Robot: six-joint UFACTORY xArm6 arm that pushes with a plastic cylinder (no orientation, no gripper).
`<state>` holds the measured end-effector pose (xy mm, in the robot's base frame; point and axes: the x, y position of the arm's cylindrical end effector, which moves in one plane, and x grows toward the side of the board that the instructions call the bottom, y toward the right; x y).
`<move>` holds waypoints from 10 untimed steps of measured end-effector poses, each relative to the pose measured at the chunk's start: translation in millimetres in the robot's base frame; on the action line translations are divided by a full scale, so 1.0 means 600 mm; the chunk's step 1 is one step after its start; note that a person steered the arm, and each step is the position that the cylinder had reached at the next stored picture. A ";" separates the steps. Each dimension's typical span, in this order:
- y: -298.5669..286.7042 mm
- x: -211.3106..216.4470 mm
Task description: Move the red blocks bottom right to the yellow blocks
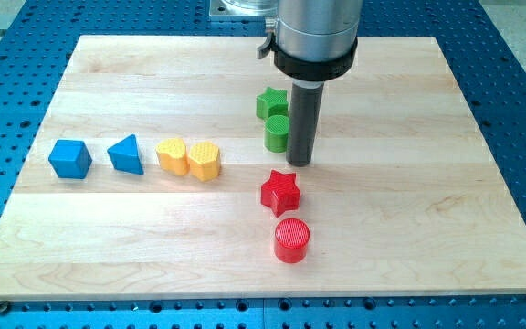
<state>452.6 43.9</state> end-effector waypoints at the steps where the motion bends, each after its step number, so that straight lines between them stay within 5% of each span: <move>1: -0.032 0.000; 3: -0.049 -0.038; 6: -0.059 0.084; 8: -0.219 0.147; 10: -0.164 0.171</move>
<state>555.3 -54.7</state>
